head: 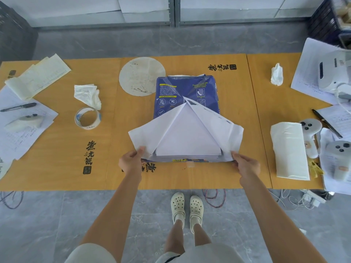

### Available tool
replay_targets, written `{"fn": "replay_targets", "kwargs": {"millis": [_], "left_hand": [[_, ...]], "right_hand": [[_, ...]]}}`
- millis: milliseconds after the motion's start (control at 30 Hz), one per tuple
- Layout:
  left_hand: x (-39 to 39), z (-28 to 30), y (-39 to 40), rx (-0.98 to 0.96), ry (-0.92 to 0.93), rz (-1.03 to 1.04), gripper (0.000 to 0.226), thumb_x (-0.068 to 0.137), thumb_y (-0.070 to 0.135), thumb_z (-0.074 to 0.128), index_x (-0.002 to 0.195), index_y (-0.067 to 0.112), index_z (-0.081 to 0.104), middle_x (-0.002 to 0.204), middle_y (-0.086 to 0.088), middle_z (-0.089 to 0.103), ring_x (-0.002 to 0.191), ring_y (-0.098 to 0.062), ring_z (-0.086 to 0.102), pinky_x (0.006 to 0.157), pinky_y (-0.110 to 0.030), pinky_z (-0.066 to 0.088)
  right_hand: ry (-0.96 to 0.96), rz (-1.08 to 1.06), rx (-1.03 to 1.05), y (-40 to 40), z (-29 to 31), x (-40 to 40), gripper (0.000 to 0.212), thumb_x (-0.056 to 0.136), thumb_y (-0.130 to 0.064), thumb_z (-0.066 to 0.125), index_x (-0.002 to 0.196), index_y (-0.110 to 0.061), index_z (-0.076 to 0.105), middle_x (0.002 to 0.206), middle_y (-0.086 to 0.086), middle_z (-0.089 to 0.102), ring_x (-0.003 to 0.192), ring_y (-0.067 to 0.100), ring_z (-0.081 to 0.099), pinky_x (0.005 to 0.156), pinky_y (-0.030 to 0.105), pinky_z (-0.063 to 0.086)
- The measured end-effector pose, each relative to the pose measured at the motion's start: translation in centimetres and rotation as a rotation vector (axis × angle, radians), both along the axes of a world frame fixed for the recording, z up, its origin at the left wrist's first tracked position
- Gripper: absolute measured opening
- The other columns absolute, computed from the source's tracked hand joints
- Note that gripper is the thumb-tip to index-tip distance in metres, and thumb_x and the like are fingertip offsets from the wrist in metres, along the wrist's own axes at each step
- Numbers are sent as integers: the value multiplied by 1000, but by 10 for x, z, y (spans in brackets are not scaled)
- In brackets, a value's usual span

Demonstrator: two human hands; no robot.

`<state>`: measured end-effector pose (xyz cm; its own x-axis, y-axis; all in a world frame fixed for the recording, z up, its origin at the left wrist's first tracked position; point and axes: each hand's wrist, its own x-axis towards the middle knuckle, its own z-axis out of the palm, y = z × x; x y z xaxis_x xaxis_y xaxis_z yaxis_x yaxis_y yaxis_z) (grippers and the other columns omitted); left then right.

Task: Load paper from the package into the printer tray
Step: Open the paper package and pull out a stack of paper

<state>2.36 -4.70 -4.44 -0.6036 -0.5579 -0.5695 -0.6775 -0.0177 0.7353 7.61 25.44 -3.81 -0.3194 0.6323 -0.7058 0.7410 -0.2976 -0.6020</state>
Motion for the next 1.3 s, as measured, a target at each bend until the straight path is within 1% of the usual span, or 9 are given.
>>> {"fn": "replay_targets", "kwargs": {"millis": [100, 200, 300, 433, 567, 667, 900, 1033, 1300], "left_hand": [[0, 1, -1, -19, -10, -51, 20, 79, 20, 72, 61, 17, 62, 66, -2, 63, 57, -17, 62, 69, -39, 55], [-2, 3, -1, -78, -10, -109, 11, 76, 20, 73, 72, 11, 69, 67, -2, 64, 61, -21, 62, 67, -39, 55], [-6, 11, 2, -217, 22, -143, 24, 70, 17, 77, 88, 8, 64, 72, 2, 58, 67, -18, 55, 53, -25, 45], [-10, 21, 7, -350, 122, -298, 26, 66, 1, 72, 77, 10, 51, 61, 6, 44, 57, -12, 41, 49, -23, 33], [-12, 22, 9, -436, 263, -598, 29, 66, -17, 52, 72, 11, 61, 65, 0, 55, 59, -15, 47, 56, -21, 39], [-13, 26, 11, -439, 282, -701, 31, 67, -16, 50, 78, 6, 69, 80, -2, 63, 66, -15, 53, 59, -7, 39], [-2, 30, 16, -331, 243, -789, 23, 73, -7, 62, 84, 9, 73, 86, -9, 69, 75, -22, 60, 73, -28, 51], [5, 32, 19, -329, 182, -813, 19, 78, 1, 61, 91, 6, 74, 78, -8, 69, 72, -17, 59, 67, -22, 45], [7, 35, 21, -409, 140, -745, 24, 80, 0, 58, 100, 1, 72, 99, -16, 74, 91, -26, 67, 74, -22, 47]], "right_hand": [[-10, 67, 54, 1, -1, 0, 30, 74, -29, 75, 95, -8, 71, 78, 6, 66, 78, 21, 57, 66, 30, 47], [-6, 176, 199, 0, 6, -2, 27, 77, -27, 72, 94, -6, 72, 82, 8, 65, 77, 20, 55, 65, 28, 42], [-41, 301, 369, -2, 13, -5, 27, 76, -30, 72, 91, -7, 71, 80, 5, 63, 74, 19, 55, 63, 29, 43], [-60, 398, 554, -6, 20, -6, 23, 72, -27, 72, 77, -8, 60, 74, 7, 60, 69, 25, 54, 52, 24, 35], [20, 520, 640, -12, 20, -10, 3, 74, -4, 63, 72, -6, 62, 71, 9, 64, 64, 24, 52, 49, 24, 37], [69, 594, 663, -17, 22, -13, 11, 75, 4, 58, 77, -5, 64, 75, 13, 69, 67, 26, 55, 52, 24, 38], [105, 715, 543, -36, 31, -13, 21, 76, -5, 61, 93, -10, 73, 92, 10, 75, 87, 29, 67, 66, 23, 46], [59, 774, 526, -40, 31, -10, 21, 79, -10, 60, 95, -13, 74, 95, 11, 75, 87, 31, 67, 69, 29, 51], [11, 768, 571, -34, 35, -8, 23, 83, -10, 57, 99, -13, 73, 98, 14, 74, 88, 33, 66, 66, 28, 49]]}}
